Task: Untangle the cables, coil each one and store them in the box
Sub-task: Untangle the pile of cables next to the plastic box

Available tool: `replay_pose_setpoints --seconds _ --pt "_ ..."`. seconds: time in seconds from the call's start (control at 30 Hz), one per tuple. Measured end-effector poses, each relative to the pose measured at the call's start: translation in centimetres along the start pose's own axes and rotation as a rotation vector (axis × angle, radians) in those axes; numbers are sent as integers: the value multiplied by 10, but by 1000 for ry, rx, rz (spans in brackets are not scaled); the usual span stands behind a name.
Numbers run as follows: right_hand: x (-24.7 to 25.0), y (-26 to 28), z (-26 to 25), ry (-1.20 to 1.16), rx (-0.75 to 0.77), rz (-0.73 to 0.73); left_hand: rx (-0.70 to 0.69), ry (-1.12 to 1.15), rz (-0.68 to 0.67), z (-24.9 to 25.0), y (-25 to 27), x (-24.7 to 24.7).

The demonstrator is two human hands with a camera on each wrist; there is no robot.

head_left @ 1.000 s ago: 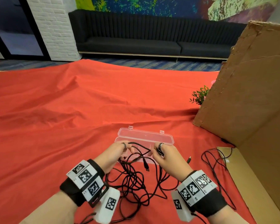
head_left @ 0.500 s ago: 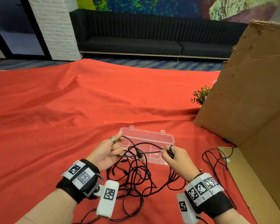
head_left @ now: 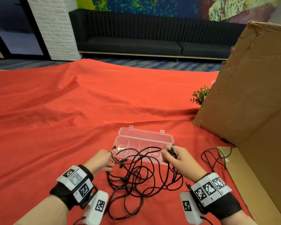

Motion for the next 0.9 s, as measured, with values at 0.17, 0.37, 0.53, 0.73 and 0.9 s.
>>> replay_pose_setpoints --seconds 0.17,0.37,0.53,0.73,0.9 --pt "1 -4 -27 -32 88 -89 -656 -433 -134 25 22 -19" --pt "17 -8 -43 -192 76 80 -653 -388 -452 15 10 -74" --pt "86 -10 -3 -87 -4 497 -596 -825 -422 -34 -20 -65" --pt "127 3 59 222 -288 663 -457 -1062 -158 -61 -30 -36" --pt "108 17 127 582 -679 378 -407 -1005 -148 -64 -23 -34"
Point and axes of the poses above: each hand's wrist, its own y-axis away from the middle knuckle, its own x-axis out of the back of the hand, z = x × y, the point moved 3 cm from there along -y, towards the middle knuckle, and after that the axes turned 9 degrees about z, right-handed, at the moved point
